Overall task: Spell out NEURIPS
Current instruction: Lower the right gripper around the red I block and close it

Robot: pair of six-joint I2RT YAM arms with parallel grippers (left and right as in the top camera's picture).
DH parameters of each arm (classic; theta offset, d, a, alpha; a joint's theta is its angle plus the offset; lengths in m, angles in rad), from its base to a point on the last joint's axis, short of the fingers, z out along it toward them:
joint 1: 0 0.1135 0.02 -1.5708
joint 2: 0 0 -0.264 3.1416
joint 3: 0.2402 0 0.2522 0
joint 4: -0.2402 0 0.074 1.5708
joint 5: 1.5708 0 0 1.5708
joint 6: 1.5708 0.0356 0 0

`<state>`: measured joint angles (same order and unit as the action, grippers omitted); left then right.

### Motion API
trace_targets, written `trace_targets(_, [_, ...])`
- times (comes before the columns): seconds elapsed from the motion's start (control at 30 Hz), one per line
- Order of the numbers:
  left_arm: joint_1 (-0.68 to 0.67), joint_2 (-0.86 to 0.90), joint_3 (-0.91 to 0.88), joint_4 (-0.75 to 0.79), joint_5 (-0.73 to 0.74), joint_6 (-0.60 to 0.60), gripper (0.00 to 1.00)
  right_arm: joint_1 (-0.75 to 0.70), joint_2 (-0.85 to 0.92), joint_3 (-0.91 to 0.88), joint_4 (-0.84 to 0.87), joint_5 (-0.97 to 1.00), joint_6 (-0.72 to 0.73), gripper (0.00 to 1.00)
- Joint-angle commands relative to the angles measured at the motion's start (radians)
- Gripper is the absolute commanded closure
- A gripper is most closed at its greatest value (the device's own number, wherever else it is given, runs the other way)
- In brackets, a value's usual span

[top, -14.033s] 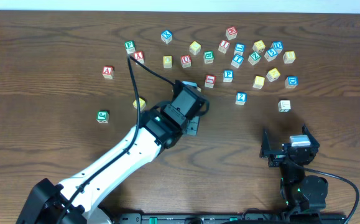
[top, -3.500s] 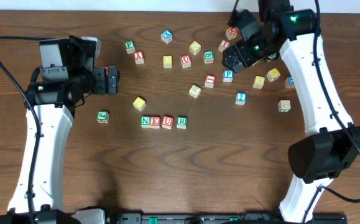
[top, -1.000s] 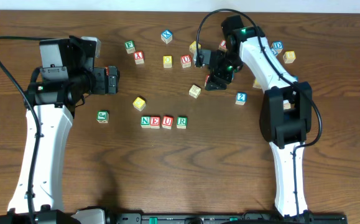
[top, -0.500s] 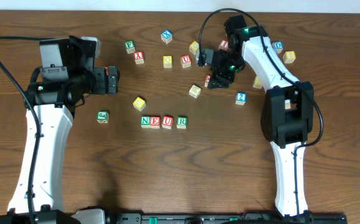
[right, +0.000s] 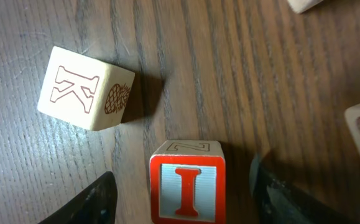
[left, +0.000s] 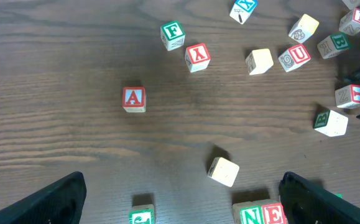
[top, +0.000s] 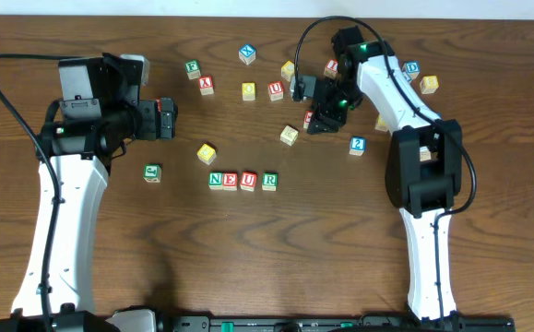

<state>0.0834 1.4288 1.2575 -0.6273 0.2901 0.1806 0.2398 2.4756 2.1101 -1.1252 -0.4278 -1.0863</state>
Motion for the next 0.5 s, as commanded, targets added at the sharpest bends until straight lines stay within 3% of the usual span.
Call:
trace_targets(0.0, [0.003,-0.004,0.023,-0.001,0.013,-0.002,0.02,-0.005,0.018,0.003,-0.005,-0.029,-0.011,0.38])
trace_targets(0.23, [0.003,-0.004,0.023,-0.001,0.013,-0.002,0.03,-0.005,0.018,0.003,-0.008,-0.028,-0.011,0.44])
trace_targets(0.47, [0.003,-0.004,0.023,-0.001,0.013,-0.002,0.02,-0.005,0.018,0.003,-0.009,-0.028,-0.011,0.58])
